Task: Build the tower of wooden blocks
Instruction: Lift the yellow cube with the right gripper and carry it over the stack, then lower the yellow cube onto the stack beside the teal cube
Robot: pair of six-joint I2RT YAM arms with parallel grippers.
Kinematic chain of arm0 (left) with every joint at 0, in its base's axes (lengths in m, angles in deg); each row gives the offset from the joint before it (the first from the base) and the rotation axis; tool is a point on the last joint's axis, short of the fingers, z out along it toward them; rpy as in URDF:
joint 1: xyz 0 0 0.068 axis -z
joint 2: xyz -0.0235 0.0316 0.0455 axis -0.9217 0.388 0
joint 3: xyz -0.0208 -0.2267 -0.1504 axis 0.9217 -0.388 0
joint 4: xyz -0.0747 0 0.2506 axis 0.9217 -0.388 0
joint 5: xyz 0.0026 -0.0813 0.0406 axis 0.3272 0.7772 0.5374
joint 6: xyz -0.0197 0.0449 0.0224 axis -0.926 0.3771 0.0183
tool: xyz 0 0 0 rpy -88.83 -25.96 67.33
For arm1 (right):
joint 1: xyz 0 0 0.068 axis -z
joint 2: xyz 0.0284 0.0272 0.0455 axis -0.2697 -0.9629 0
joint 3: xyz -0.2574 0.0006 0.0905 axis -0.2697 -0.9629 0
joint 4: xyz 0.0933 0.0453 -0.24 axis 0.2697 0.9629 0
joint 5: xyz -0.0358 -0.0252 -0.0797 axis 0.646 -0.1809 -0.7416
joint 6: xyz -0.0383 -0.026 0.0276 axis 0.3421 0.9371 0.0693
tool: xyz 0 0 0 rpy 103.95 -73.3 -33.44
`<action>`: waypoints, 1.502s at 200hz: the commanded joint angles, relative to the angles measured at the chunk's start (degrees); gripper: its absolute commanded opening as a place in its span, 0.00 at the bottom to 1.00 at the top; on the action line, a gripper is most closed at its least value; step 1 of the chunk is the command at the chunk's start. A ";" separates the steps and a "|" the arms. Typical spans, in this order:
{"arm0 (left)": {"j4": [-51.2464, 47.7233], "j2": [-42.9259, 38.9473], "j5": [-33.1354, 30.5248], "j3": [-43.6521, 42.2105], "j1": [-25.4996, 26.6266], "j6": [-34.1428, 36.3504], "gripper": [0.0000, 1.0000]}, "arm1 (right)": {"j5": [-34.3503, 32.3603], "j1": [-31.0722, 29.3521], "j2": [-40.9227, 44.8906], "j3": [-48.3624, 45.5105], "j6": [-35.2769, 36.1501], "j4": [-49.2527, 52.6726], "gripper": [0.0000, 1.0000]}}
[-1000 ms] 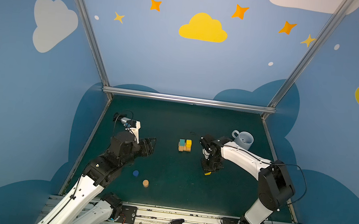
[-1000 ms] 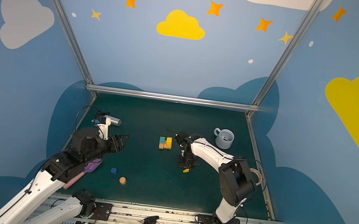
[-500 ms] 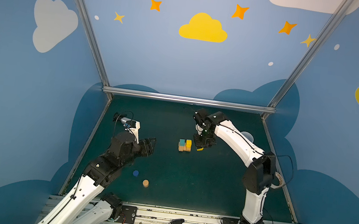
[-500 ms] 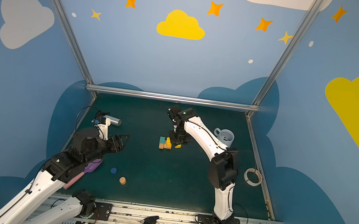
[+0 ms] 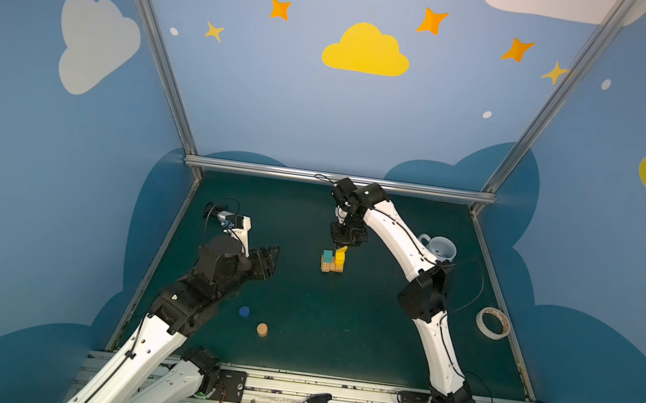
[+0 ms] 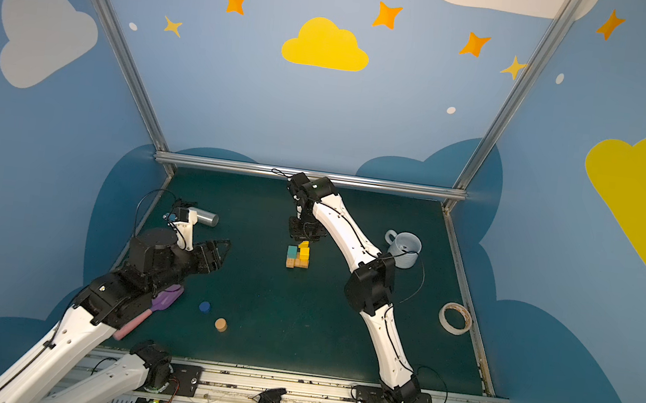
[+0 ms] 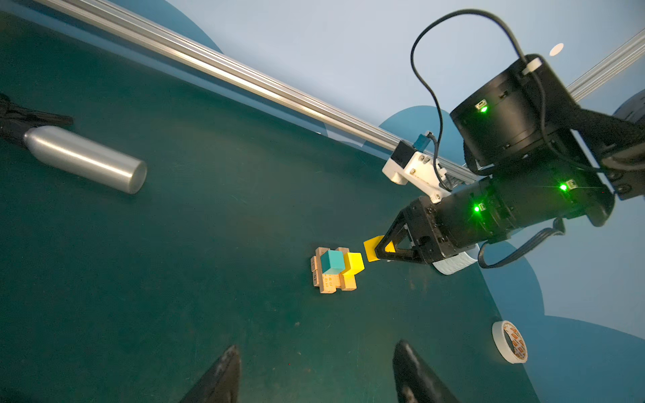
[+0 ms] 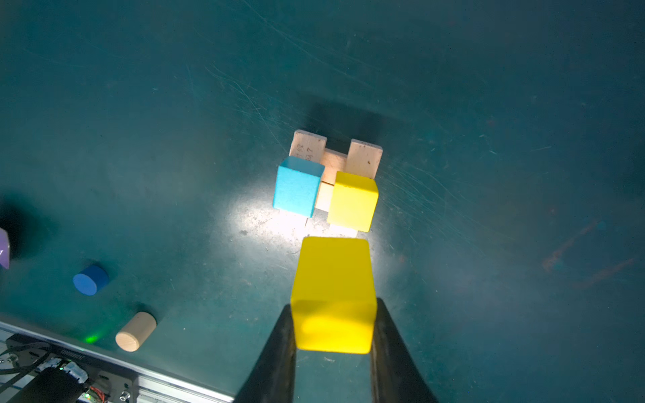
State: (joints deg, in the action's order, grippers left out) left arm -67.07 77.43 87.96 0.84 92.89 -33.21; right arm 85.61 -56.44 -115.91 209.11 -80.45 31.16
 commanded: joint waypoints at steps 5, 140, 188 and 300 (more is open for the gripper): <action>-1.26 -0.21 -1.48 1.63 -0.24 1.22 0.69 | 0.99 -0.38 -1.66 1.27 -1.77 2.94 0.13; -2.09 -1.34 -2.48 1.41 -0.34 1.84 0.70 | 1.89 -0.68 -4.75 2.16 -6.83 -1.69 0.13; -2.57 -2.39 -3.07 1.15 -0.40 2.24 0.70 | 1.71 -0.66 -5.71 3.13 -7.64 -2.24 0.14; -2.94 -3.50 -3.72 0.89 -0.40 2.75 0.71 | -0.03 -0.60 -6.86 3.56 -8.25 -1.89 0.15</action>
State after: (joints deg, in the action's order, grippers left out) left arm -69.56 74.37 85.14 0.84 92.78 -31.48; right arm 86.51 -56.75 -121.79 211.20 -88.02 28.60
